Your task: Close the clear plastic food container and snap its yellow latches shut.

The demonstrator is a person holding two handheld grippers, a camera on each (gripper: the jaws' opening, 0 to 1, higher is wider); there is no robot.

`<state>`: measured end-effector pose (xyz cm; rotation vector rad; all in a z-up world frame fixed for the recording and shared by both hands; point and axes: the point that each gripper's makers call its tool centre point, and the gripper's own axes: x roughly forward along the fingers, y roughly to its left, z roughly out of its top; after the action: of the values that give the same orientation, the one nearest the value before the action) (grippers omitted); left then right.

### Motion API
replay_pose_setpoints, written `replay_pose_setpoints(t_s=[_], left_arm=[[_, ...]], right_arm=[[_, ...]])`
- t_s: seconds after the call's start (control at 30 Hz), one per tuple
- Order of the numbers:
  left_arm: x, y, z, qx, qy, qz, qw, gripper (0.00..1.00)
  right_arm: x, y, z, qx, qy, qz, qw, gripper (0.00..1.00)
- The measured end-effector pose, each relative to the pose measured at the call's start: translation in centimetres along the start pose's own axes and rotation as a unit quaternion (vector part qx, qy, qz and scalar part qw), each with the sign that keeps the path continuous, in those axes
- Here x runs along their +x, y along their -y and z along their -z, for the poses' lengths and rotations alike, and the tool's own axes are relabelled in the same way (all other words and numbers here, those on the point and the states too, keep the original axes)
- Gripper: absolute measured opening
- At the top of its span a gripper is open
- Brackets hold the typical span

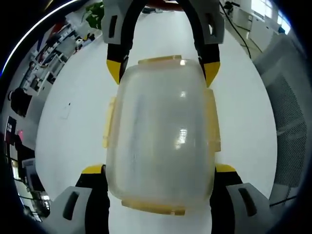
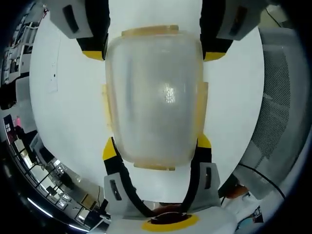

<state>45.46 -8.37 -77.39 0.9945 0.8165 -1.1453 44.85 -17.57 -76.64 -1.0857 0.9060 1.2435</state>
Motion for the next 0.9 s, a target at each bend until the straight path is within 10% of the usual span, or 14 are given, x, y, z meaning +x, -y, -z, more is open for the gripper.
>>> replay_pose_setpoints(t_s=[0.9], left_arm=[[0.8,-3.2,-0.1,0.001,0.000,0.000,1.0000,0.84]], right_arm=[[0.5,3.2,0.1,0.001,-0.002,0.008,1.0000,0.76]])
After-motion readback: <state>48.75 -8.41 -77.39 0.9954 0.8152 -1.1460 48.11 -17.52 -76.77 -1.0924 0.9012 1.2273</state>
